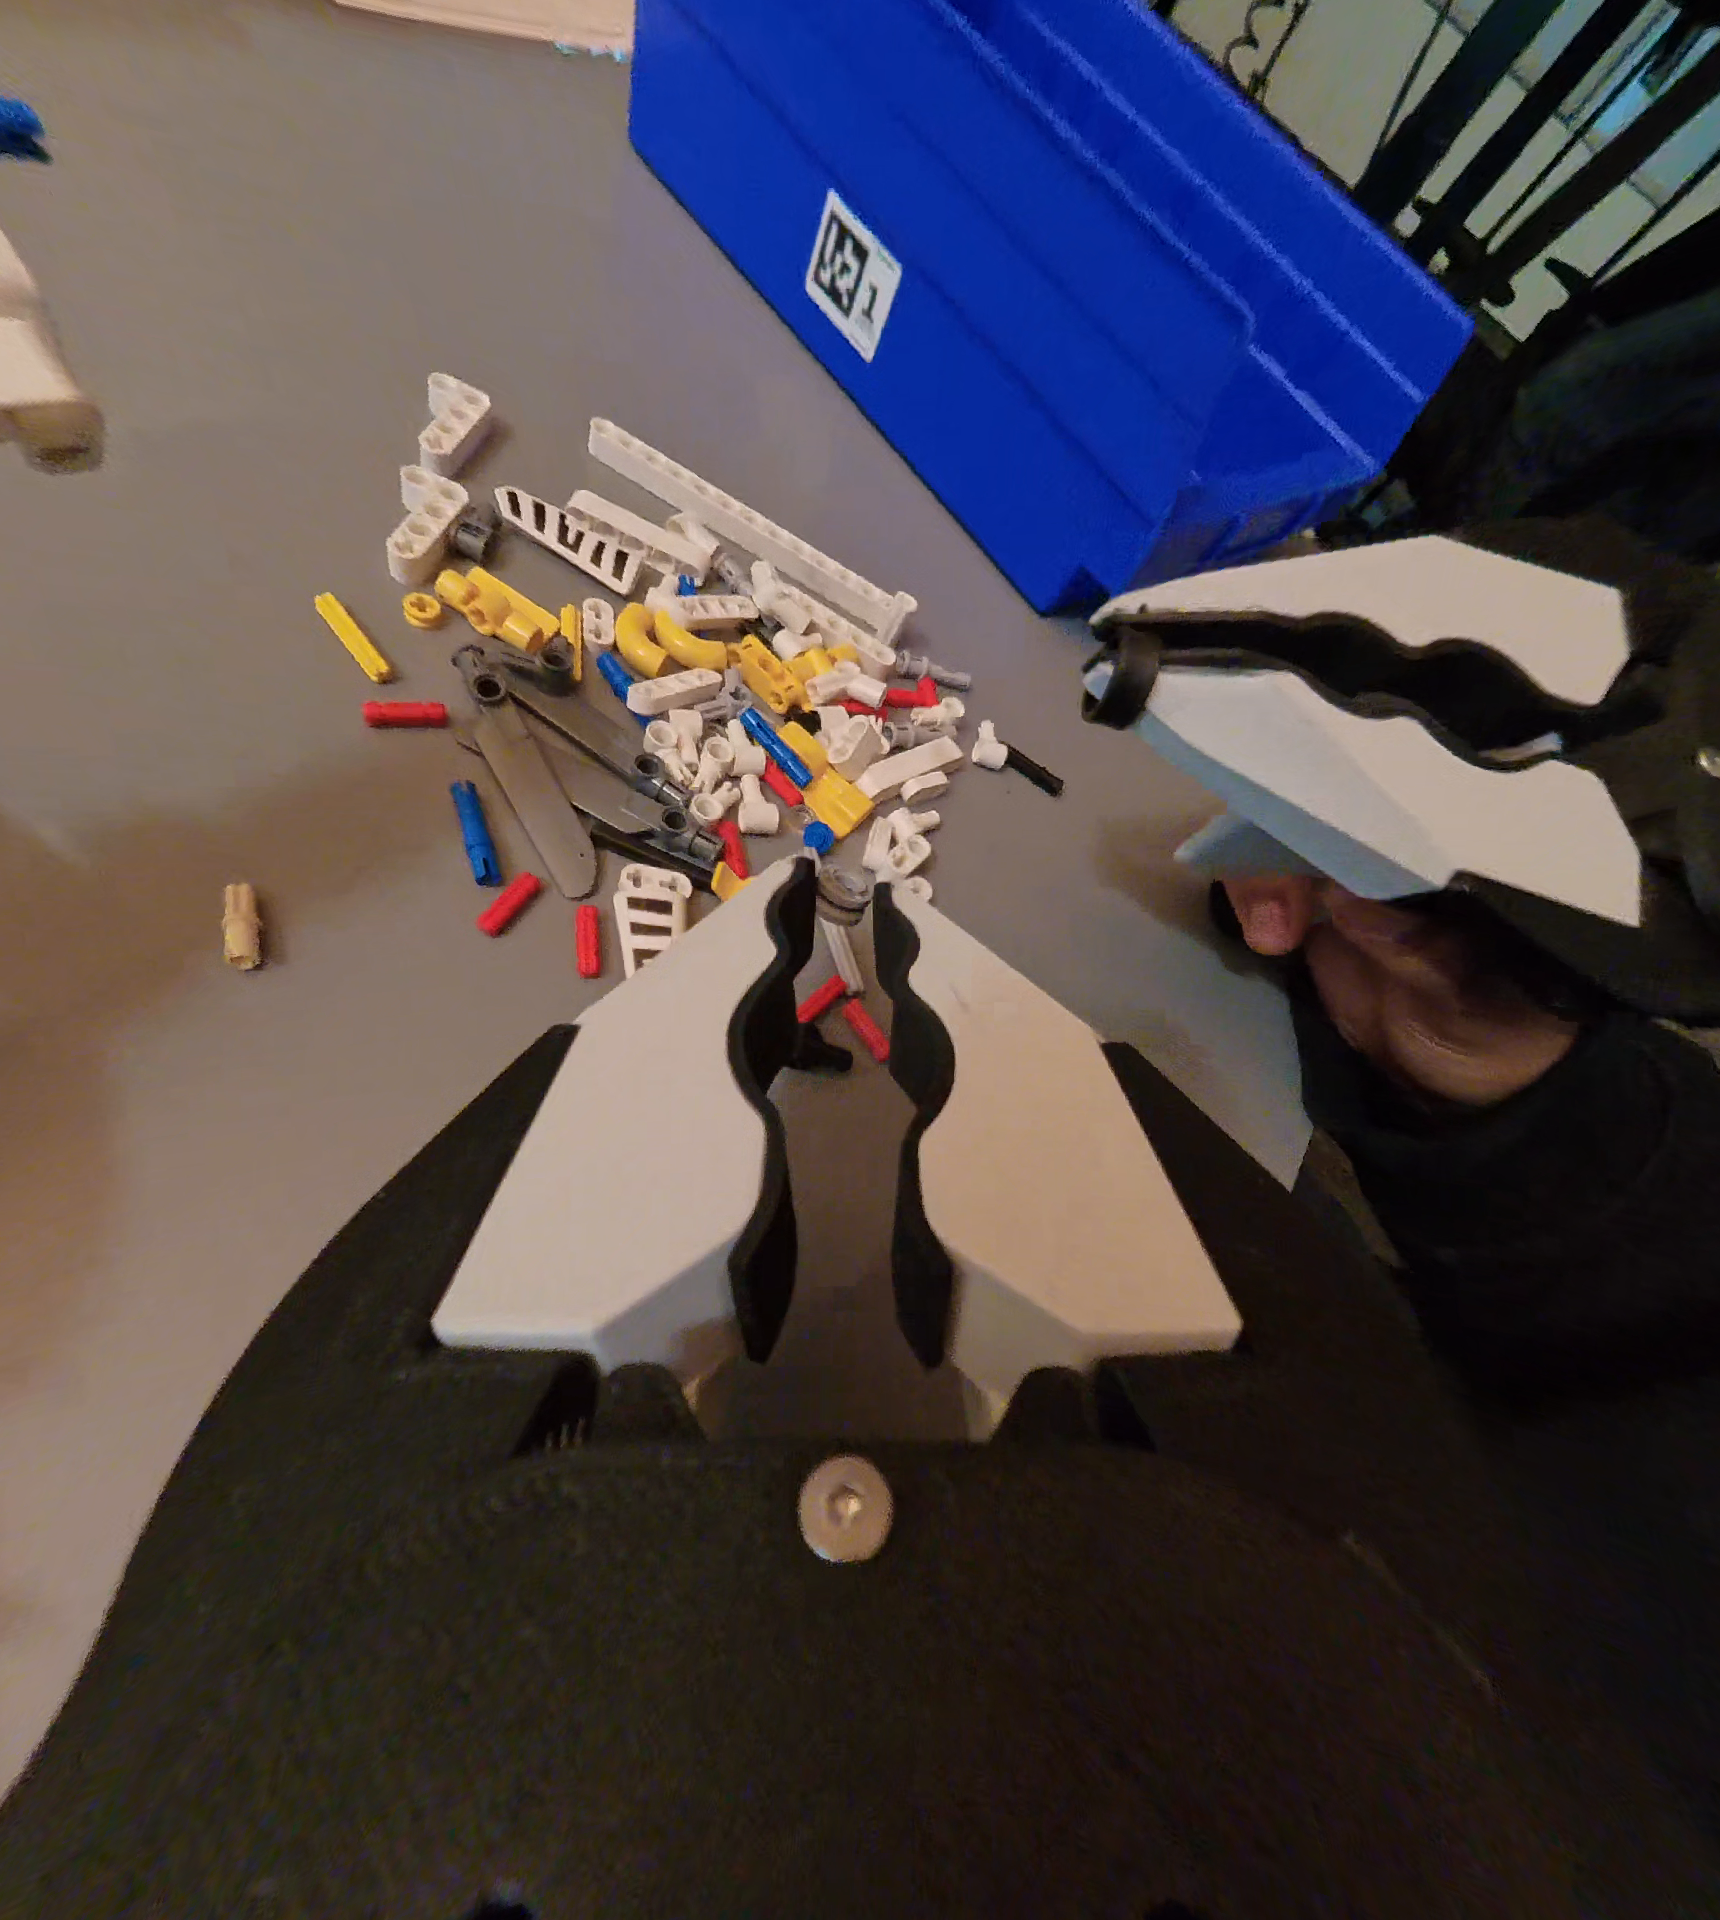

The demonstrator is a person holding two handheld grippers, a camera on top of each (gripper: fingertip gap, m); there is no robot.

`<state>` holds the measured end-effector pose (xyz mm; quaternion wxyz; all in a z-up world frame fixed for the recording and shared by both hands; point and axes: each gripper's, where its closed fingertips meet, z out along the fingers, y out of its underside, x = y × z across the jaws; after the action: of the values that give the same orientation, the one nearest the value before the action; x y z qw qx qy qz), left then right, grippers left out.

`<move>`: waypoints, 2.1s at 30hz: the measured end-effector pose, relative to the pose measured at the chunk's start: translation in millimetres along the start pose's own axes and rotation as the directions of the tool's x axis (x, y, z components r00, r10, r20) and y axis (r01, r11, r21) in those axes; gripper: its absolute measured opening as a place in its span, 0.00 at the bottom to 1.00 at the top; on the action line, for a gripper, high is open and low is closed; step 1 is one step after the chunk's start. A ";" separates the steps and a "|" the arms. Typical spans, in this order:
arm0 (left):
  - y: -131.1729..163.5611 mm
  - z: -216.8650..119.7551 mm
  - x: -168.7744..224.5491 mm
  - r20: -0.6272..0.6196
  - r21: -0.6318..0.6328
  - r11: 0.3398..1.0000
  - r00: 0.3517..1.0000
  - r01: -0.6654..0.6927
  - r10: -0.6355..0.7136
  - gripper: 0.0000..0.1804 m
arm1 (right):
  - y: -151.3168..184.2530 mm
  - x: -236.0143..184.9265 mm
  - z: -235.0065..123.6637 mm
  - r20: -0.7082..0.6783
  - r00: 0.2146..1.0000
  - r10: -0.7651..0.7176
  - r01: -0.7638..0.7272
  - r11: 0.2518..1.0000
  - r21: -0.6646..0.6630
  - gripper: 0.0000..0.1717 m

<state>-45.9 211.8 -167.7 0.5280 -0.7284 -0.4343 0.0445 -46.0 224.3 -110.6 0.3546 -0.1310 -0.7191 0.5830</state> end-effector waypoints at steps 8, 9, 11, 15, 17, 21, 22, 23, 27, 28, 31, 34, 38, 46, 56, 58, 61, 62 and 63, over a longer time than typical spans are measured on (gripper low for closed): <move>7.2 7.0 -6.1 -0.006 -0.063 0.996 0.998 0.068 -0.069 0.04 | 2.6 -2.4 1.1 -0.012 0.999 -0.050 0.050 0.999 -0.019 0.01; 9.2 8.6 -6.2 -0.001 -0.080 0.995 0.998 0.066 -0.066 0.04 | 2.2 -1.8 0.7 -0.014 0.999 -0.046 0.046 0.999 -0.017 0.01; 13.0 11.6 -6.8 0.015 -0.110 0.992 0.999 0.054 -0.052 0.04 | 1.7 -1.3 0.1 -0.014 0.999 -0.042 0.042 0.999 -0.012 0.01; 14.1 12.2 -5.7 0.033 -0.119 0.993 0.999 0.021 -0.017 0.04 | 1.4 -2.7 -0.1 -0.008 0.999 -0.048 0.048 0.999 -0.010 0.01; 13.9 12.1 -5.9 0.034 -0.118 0.993 0.999 0.021 -0.017 0.04 | 1.4 -3.9 0.0 -0.005 0.998 -0.056 0.056 0.998 -0.011 0.01; 10.2 9.2 -3.7 0.011 -0.088 0.996 1.000 0.026 -0.025 0.08 | 2.3 -4.5 0.0 -0.005 0.998 -0.065 0.065 0.998 -0.017 0.01; 6.7 6.9 -0.9 -0.005 -0.061 0.998 1.000 0.014 -0.015 0.09 | 2.5 -4.4 -0.2 -0.006 0.998 -0.067 0.067 0.998 -0.018 0.01; 2.2 3.3 2.4 -0.020 -0.023 1.000 1.000 -0.002 0.002 0.09 | 2.6 -4.4 -0.2 -0.006 0.998 -0.068 0.068 0.998 -0.018 0.01; -17.7 -19.4 17.1 -0.092 0.171 0.984 0.993 -0.051 0.067 0.10 | 3.5 -6.9 0.5 0.000 0.996 -0.085 0.085 0.996 -0.025 0.01; -21.1 -24.2 20.5 -0.119 0.207 0.977 0.990 -0.049 0.074 0.09 | 3.6 -9.3 1.0 0.008 0.995 -0.097 0.097 0.995 -0.026 0.01; -21.8 -32.1 36.8 -0.225 0.247 0.967 0.968 -0.055 0.112 0.08 | -3.8 -25.4 0.0 0.072 0.989 -0.128 0.127 0.992 0.019 0.00; -21.5 -34.6 42.6 -0.230 0.263 0.961 0.961 -0.087 0.150 0.03 | -4.0 -28.6 0.4 0.068 0.984 -0.163 0.162 0.987 0.017 0.01; -22.1 -42.3 42.3 -0.212 0.286 0.944 0.950 -0.165 0.230 0.01 | -11.1 -36.4 -3.7 0.108 0.980 -0.170 0.163 0.984 0.070 0.02; -27.7 -45.4 18.4 -0.210 0.286 0.958 0.974 -0.019 0.082 0.00 | -7.2 -19.4 -4.8 0.021 0.989 -0.145 0.144 0.988 0.052 0.01; -37.9 -54.2 1.1 -0.225 0.354 0.930 0.974 0.101 -0.020 0.00 | -14.4 -21.2 -14.3 0.090 0.993 -0.078 0.066 0.990 0.122 0.00; -41.7 -60.1 -1.4 -0.217 0.392 0.915 0.976 0.096 -0.010 0.00 | -15.6 -46.3 -15.9 0.210 0.970 -0.124 0.098 0.987 0.128 0.00; -53.5 -80.3 0.7 -0.216 0.476 0.876 0.976 0.073 0.036 0.00 | -16.8 -63.7 -11.4 0.262 0.959 -0.112 0.089 0.991 0.096 0.01; -57.2 -87.4 -0.3 -0.202 0.500 0.864 0.978 0.060 0.049 0.00 | -19.0 -70.2 -10.5 0.290 0.952 -0.097 0.073 0.993 0.093 0.02; -60.1 -93.8 -2.6 -0.180 0.523 0.851 0.982 0.044 0.060 0.00 | -20.7 -74.9 -9.4 0.313 0.946 -0.078 0.054 0.995 0.086 0.03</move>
<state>-33.6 145.4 -79.0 0.7451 -0.5596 -0.3504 0.0940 18.4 180.3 -117.4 0.2589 0.0017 -0.7480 0.6112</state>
